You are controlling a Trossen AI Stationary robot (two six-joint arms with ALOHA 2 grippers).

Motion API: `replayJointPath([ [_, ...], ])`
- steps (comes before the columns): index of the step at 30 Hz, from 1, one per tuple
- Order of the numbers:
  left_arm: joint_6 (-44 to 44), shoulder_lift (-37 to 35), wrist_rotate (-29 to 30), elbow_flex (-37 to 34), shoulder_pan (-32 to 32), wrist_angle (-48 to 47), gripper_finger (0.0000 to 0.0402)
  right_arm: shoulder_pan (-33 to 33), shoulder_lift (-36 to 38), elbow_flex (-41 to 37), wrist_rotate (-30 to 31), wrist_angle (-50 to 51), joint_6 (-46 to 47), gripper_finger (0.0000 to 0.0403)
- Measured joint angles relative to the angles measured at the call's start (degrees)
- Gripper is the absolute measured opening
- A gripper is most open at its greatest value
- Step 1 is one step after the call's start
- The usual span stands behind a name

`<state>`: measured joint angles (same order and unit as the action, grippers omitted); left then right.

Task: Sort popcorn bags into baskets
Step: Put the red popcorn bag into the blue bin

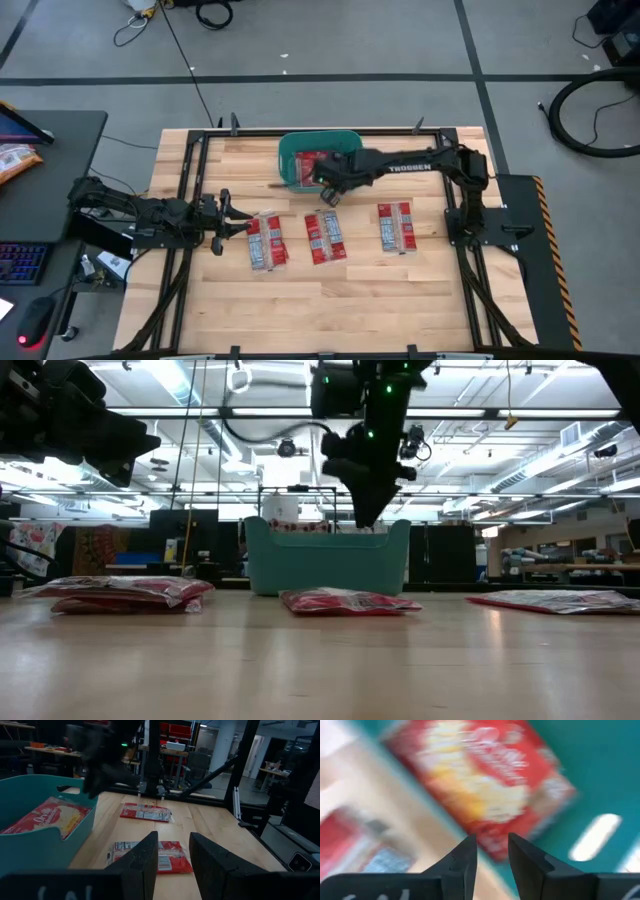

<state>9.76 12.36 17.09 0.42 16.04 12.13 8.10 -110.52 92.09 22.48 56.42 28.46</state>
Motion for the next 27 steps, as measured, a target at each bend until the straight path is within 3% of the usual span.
replayJointPath([
  [11, 0.01, 0.0, 0.0, 0.0, 0.01, -0.01, 0.0117, -13.17, 0.09, -2.97, -0.15, -8.82, 0.46, 0.0117],
  [19, 0.01, 0.0, 0.0, 0.0, 0.0, -0.01, 0.0117, -20.87, 0.09, -8.59, -5.82, -17.03, 2.54, 0.0134],
  [22, 0.02, 0.0, 0.01, 0.0, 0.02, -0.01, 0.0117, -23.89, 0.07, -8.6, -5.37, -11.46, 3.01, 0.0135],
  [27, 0.01, 0.0, 0.0, 0.0, 0.0, -0.01, 0.0117, -26.39, 0.1, -7.35, -3.57, 10.77, 19.58, 0.0134],
])
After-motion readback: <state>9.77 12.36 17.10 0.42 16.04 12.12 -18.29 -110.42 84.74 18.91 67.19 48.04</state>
